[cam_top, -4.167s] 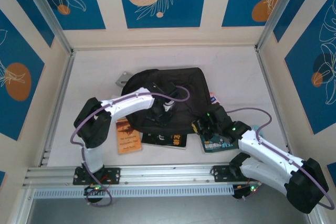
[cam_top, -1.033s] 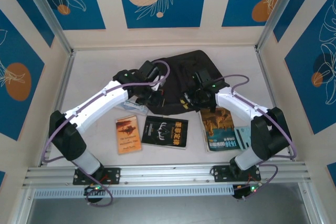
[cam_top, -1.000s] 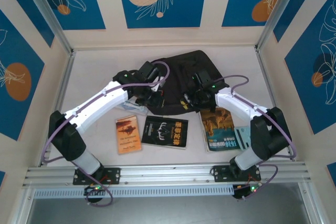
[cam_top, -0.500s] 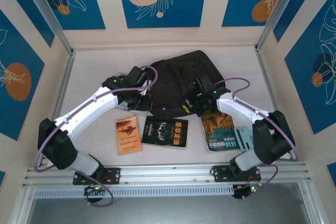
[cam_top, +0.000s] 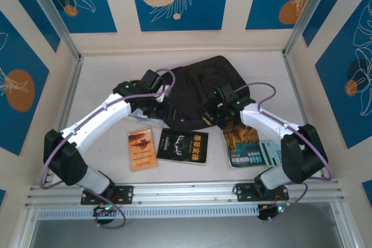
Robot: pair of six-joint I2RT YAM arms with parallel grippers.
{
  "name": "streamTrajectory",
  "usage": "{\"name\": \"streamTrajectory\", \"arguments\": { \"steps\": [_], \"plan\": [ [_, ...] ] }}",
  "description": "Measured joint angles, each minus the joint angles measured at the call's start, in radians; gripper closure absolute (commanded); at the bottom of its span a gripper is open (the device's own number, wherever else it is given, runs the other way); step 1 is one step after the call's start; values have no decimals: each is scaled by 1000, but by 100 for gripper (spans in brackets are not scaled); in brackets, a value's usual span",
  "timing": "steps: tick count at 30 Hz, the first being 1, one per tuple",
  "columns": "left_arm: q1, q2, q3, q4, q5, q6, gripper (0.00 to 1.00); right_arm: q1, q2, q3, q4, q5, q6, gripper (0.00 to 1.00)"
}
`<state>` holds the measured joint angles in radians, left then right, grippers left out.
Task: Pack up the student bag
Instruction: Unzip the student bag at the center of the table.
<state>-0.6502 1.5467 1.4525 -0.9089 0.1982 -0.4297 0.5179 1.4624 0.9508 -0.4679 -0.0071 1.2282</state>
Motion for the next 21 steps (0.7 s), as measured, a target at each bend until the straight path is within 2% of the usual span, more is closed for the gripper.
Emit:
{"name": "streamTrajectory", "arguments": {
  "steps": [5,11,16,21],
  "plan": [
    [-48,134,142,-19,1,61,46,6,0,1,-6,8,-23,100],
    [-80,288,191,-41,32,101,45,6,0,8,-24,9,-29,100],
    [-85,330,193,-42,62,108,46,6,0,11,-38,11,-32,100],
    [-85,351,213,-42,72,118,50,6,-11,11,-50,11,-36,100]
  ]
}}
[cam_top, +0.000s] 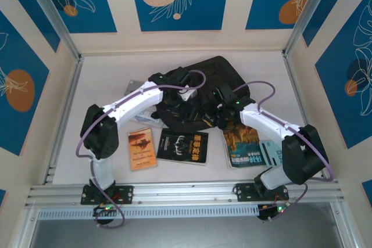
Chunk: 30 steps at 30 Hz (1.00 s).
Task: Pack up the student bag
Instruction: Unzip the student bag at the center of the table.
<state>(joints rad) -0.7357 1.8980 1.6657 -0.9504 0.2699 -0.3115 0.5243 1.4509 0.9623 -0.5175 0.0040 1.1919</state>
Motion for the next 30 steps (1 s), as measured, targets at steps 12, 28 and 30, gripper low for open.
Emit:
{"name": "streamTrajectory", "arguments": {
  "steps": [12,28,30],
  "plan": [
    [0,42,4,-4,18,2,82,-1,-6,0,-8,0,-2,100],
    [0,-70,-36,1,-13,-66,100,-30,-14,10,-40,8,-46,100],
    [0,-108,-53,5,-40,-80,100,-30,-17,23,-44,8,-59,100]
  ]
}}
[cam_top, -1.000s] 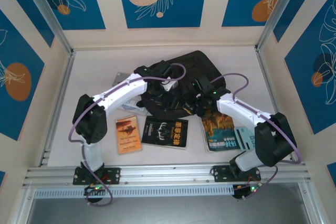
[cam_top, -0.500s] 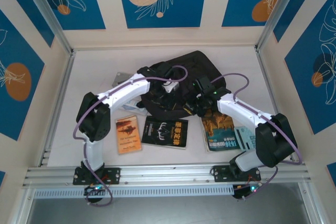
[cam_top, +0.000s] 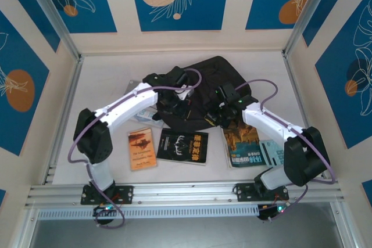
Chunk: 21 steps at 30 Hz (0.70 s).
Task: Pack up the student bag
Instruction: Unzip the student bag at the center of the table.
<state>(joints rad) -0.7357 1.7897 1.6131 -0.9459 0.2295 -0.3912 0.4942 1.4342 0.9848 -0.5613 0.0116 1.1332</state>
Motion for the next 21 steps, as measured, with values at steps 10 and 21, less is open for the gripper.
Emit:
{"name": "streamTrajectory", "arguments": {
  "steps": [10,21],
  "plan": [
    [13,-89,-100,26,-115,-26,100,-4,-19,8,-12,4,-36,100],
    [112,-106,-106,23,-158,-29,100,-53,-66,-12,-13,7,-108,100]
  ]
}}
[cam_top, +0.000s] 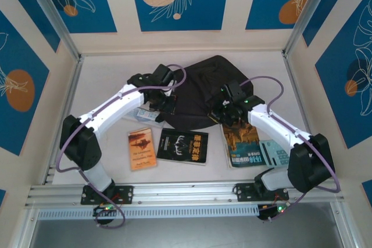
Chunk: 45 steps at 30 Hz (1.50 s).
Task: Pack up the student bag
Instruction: Unzip the student bag at the center of the table.
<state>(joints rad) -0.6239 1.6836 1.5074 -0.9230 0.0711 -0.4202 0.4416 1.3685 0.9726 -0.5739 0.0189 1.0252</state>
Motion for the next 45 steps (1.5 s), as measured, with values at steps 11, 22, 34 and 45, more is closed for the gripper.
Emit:
{"name": "streamTrajectory", "arguments": {
  "steps": [11,22,34,45],
  "plan": [
    [-45,0,46,1,38,-11,100,-92,82,118,-126,-8,-85,100],
    [-154,16,279,-28,114,-9,100,-163,183,388,-287,106,-150,38],
    [-210,93,283,-47,164,-19,100,-179,-150,153,-370,-113,242,40],
    [-224,93,283,-46,165,-16,100,-68,-106,80,-179,-245,513,39]
  ]
}}
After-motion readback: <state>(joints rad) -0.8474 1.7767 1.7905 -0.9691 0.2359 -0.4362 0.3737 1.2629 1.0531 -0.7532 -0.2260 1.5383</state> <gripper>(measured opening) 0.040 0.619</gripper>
